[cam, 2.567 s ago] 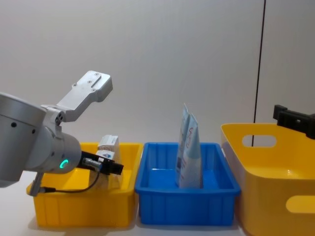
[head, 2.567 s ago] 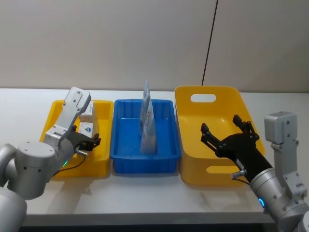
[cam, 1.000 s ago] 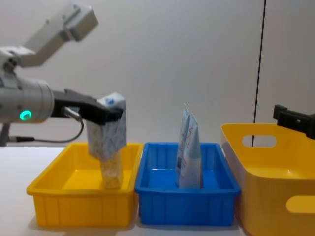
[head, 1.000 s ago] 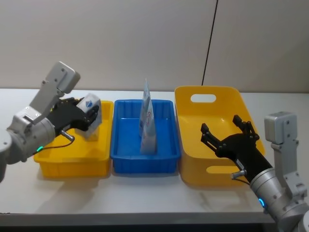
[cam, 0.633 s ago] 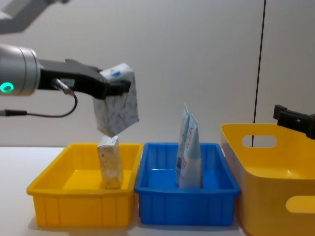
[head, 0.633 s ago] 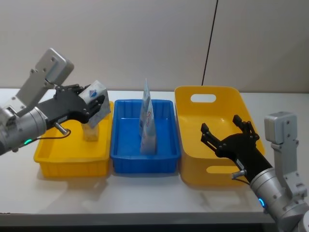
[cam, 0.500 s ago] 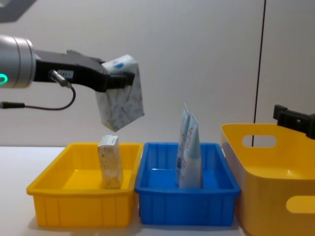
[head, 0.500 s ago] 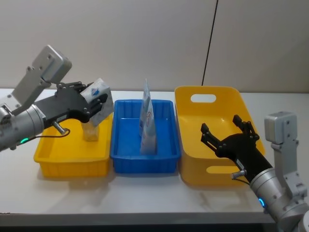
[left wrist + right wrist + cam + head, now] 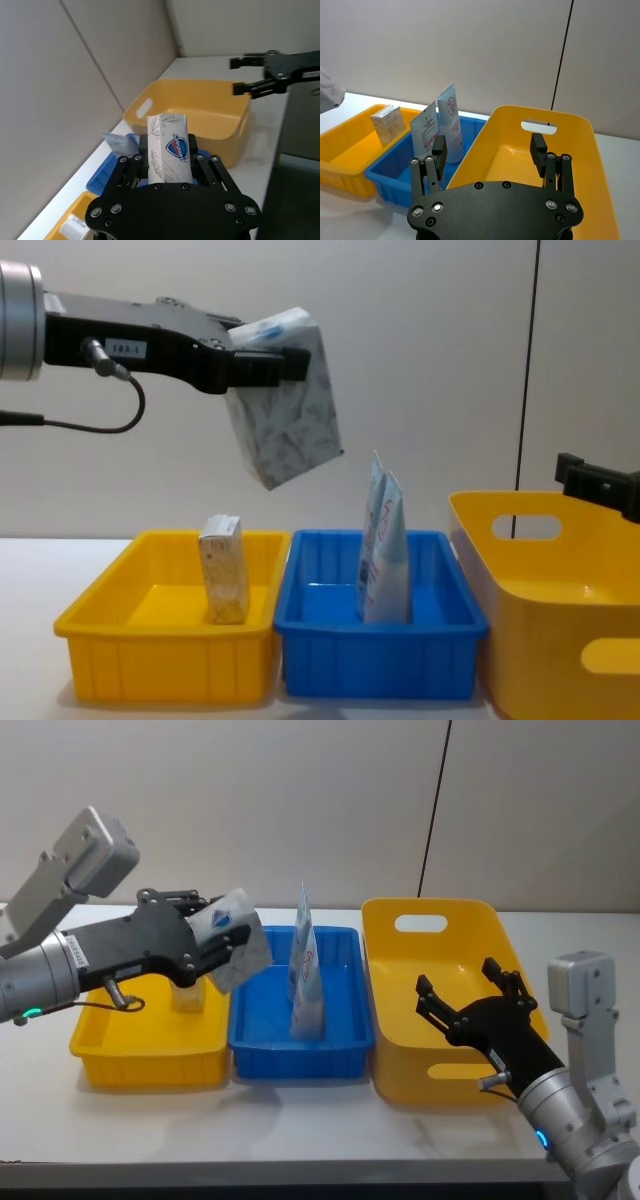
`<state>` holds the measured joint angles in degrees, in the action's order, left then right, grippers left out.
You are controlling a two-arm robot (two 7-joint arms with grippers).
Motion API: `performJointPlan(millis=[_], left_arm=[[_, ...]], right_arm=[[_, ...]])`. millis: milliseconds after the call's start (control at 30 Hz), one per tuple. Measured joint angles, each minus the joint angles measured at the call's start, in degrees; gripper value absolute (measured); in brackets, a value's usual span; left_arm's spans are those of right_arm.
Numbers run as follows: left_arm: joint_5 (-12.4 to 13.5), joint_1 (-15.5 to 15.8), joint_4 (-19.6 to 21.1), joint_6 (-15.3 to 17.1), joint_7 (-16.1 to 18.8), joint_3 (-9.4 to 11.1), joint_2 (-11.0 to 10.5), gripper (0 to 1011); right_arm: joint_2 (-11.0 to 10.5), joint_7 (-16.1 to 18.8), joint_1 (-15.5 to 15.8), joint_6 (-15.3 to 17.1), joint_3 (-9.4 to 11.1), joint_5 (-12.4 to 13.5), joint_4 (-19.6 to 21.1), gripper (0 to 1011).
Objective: Bimanual collaborative sorting of washing and personal care products
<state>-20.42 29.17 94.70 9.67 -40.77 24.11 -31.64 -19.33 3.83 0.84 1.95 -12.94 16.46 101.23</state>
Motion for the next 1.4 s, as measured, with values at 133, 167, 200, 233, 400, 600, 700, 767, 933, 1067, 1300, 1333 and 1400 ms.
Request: performJointPlan(millis=[133, 167, 200, 233, 400, 600, 700, 767, 933, 1067, 1300, 1333, 1400], left_arm=[[-1.08, 0.27, 0.32, -0.5, -2.21, 0.4, -0.59, 369], [-1.62, 0.4, 0.43, -0.74, -3.3, 0.62, -0.85, 369], [-2.26, 0.57, 0.51, -0.97, -4.62, 0.91, -1.11, 369], [-2.61, 0.64, 0.54, -1.1, -5.37, 1.05, -1.23, 369], [-4.46, 1.25, 0.6, -1.54, -9.34, 2.1, -1.92, 369], [-6.4, 1.93, 0.25, -1.72, -13.73, 3.42, -2.37, 369], [-7.47, 2.32, -0.2, -1.73, -16.33, 4.32, -2.54, 369], [-7.96, 2.52, -0.53, -1.73, -17.51, 4.83, -2.6, 369], [-9.65, 3.12, -1.84, -1.66, -21.76, 6.61, -2.62, 369], [-10.42, 3.35, -2.57, -1.66, -23.73, 7.52, -2.62, 369], [-11.24, 3.57, -3.5, -2.14, -25.59, 8.73, -2.52, 369], [-11.27, 3.57, -3.55, -2.23, -25.62, 8.79, -2.51, 369], [-11.3, 3.57, -3.64, -2.46, -25.64, 8.99, -2.46, 369]], right_arm=[[0.0, 0.0, 0.0, 0.0, 0.0, 0.0, 0.0, 1002], [0.0, 0.0, 0.0, 0.0, 0.0, 0.0, 0.0, 1002], [0.0, 0.0, 0.0, 0.0, 0.0, 0.0, 0.0, 1002], [0.0, 0.0, 0.0, 0.0, 0.0, 0.0, 0.0, 1002], [0.0, 0.0, 0.0, 0.0, 0.0, 0.0, 0.0, 1002], [0.0, 0.0, 0.0, 0.0, 0.0, 0.0, 0.0, 1002], [0.0, 0.0, 0.0, 0.0, 0.0, 0.0, 0.0, 1002], [0.0, 0.0, 0.0, 0.0, 0.0, 0.0, 0.0, 1002], [0.0, 0.0, 0.0, 0.0, 0.0, 0.0, 0.0, 1002], [0.0, 0.0, 0.0, 0.0, 0.0, 0.0, 0.0, 1002], [0.0, 0.0, 0.0, 0.0, 0.0, 0.0, 0.0, 1002], [0.0, 0.0, 0.0, 0.0, 0.0, 0.0, 0.0, 1002], [0.0, 0.0, 0.0, 0.0, 0.0, 0.0, 0.0, 1002]])
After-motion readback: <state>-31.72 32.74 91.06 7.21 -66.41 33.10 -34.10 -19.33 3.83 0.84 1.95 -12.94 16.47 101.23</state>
